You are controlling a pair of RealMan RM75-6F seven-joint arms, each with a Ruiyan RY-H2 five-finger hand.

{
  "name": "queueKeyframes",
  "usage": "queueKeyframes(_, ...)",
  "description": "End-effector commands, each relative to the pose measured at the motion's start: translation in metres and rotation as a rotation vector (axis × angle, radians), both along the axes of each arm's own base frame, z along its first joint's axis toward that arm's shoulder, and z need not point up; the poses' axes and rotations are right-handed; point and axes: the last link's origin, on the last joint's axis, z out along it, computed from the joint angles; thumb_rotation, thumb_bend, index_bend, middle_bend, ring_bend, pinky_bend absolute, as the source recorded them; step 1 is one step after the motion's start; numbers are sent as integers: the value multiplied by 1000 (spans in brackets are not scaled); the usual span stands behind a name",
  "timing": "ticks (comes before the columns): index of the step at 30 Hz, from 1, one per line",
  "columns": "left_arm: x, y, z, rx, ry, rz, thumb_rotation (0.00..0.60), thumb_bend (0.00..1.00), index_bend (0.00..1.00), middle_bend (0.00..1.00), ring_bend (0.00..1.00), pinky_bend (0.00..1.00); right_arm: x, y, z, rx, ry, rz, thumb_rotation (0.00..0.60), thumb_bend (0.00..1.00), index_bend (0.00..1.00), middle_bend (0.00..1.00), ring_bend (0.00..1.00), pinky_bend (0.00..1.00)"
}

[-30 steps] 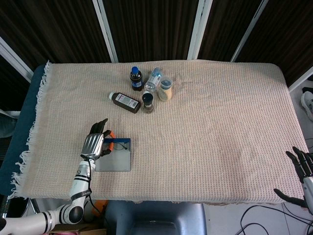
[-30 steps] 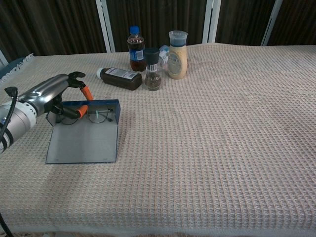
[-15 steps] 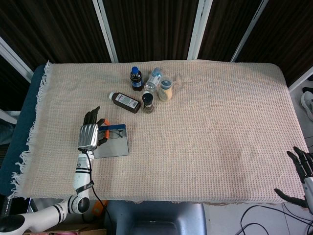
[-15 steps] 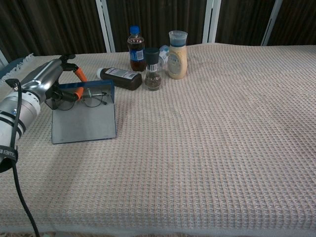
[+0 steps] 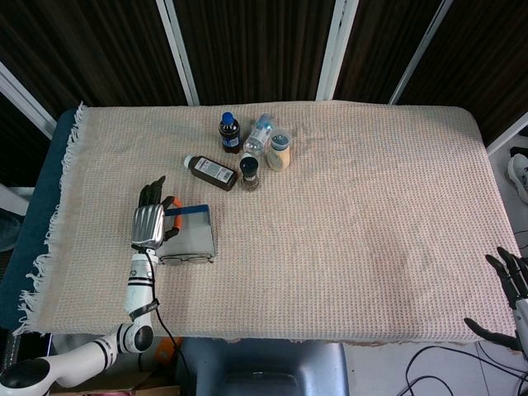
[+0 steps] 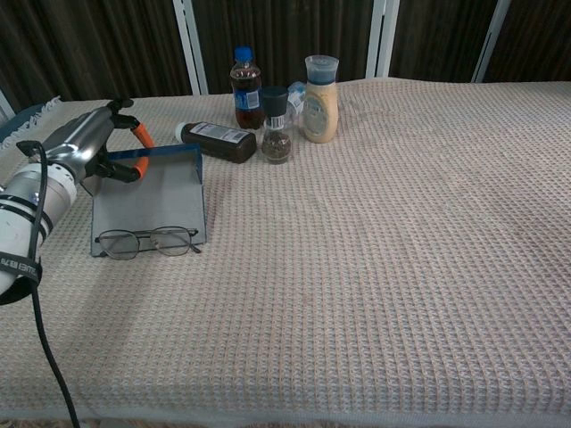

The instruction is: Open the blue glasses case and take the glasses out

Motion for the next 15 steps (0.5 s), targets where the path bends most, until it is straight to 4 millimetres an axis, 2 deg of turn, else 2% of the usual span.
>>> queueKeyframes(1,-2,9,2,7,10,16,600,438,474,0,0,0,0,0,1,-3,-2,0,600,101,0,0,0,0)
queueKeyframes(10,-8,46,11,25,18,83,600,437,460,0,0,0,-2,0,3,-13,-1,-9,600,101,0,0,0,0)
queueKeyframes(15,-11,66,18,29,-2,121,600,438,404,0,0,0,-3,-1,4,-21,4,-21,600,101,0,0,0,0)
